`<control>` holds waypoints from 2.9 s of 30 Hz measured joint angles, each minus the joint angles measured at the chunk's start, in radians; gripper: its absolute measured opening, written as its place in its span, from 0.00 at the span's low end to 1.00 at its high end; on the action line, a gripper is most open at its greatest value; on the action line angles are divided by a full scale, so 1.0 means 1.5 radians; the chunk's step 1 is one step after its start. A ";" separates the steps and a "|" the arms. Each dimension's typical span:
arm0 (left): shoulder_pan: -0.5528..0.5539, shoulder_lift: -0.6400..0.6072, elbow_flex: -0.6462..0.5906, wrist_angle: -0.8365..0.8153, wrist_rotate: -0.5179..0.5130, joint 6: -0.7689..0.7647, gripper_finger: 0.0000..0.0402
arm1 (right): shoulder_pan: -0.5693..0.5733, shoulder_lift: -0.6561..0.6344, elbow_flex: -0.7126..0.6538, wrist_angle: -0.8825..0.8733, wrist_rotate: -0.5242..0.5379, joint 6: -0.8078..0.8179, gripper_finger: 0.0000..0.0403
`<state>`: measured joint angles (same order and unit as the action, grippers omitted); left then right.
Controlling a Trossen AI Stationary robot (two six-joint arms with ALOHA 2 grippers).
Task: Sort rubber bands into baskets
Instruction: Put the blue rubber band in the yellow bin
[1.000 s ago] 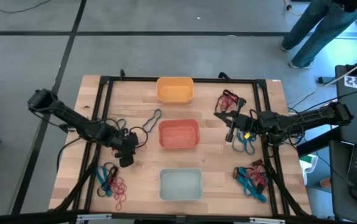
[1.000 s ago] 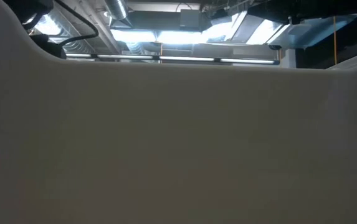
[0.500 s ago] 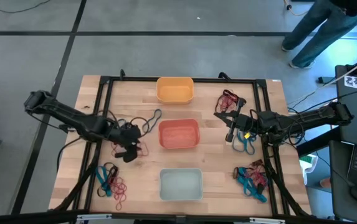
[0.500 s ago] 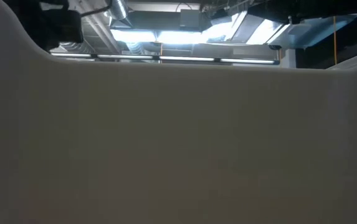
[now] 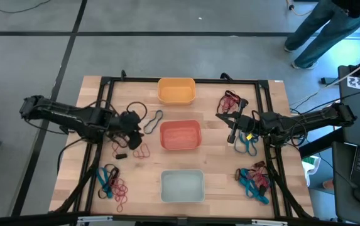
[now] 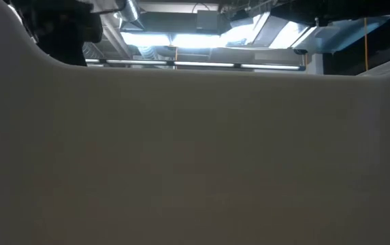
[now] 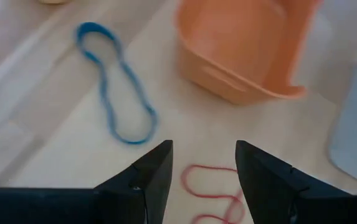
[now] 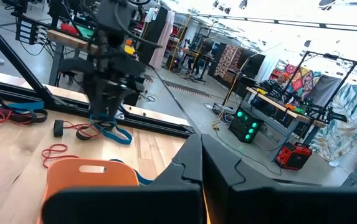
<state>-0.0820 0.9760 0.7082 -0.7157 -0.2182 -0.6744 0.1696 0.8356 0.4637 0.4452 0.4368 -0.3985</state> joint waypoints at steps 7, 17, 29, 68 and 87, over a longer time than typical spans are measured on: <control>0.053 0.000 0.000 -0.034 -0.070 -0.003 0.42 | 0.000 0.000 0.000 0.004 -0.002 0.000 0.00; 0.089 0.048 -0.073 0.085 -0.072 -0.004 0.42 | 0.000 0.000 0.000 0.005 -0.002 0.000 0.00; 0.120 0.191 -0.097 0.202 -0.072 0.037 0.42 | 0.000 0.000 0.000 0.005 -0.002 0.000 0.00; 0.155 0.267 -0.049 0.170 -0.075 0.231 0.01 | 0.000 0.000 0.000 0.002 -0.002 0.000 0.00; 0.202 0.184 0.091 0.221 -0.107 0.405 0.01 | 0.000 0.000 0.000 0.002 0.000 0.000 0.00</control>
<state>0.2203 1.2514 0.8452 -0.3849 -0.3785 -0.0664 0.1692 0.8359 0.4637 0.4476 0.4374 -0.3988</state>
